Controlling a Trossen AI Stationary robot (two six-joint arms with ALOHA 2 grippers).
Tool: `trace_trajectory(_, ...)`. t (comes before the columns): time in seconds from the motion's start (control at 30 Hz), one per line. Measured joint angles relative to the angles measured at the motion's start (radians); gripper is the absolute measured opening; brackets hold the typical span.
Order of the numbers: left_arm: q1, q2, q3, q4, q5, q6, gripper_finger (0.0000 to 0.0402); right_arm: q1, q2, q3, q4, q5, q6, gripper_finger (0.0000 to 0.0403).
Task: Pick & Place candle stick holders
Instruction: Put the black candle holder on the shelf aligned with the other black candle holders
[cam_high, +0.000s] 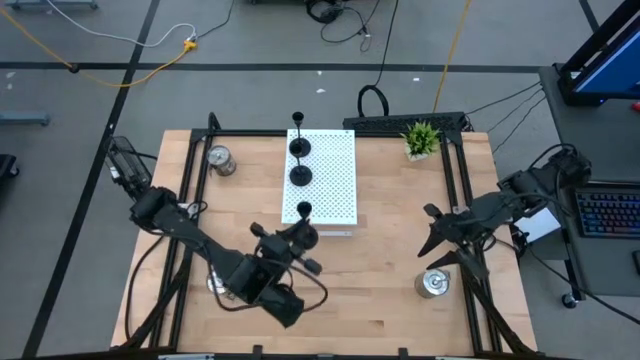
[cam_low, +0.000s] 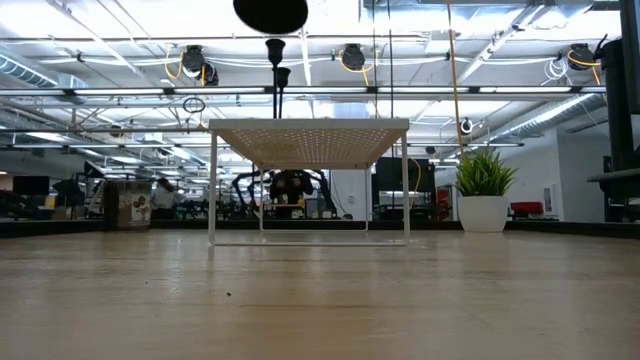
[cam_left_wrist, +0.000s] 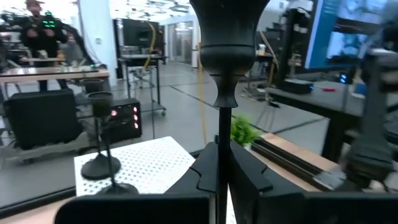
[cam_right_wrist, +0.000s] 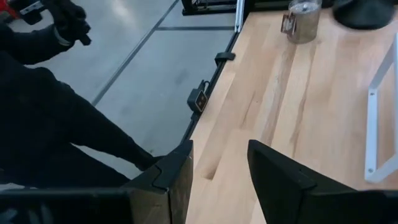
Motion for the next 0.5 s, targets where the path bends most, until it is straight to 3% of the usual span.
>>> trace_trajectory(0.3,0.052,0.000,-0.092,-0.288,-0.014,-0.396,0.0013,0.013,-0.039,-0.066,0.000,0.000,0.048,0.0144)
trace_trajectory(0.5,0.078,0.000,-0.167,-0.305,-0.009,-0.506,0.0013,0.013,-0.044,-0.071,-0.001,0.001,0.032,0.0144)
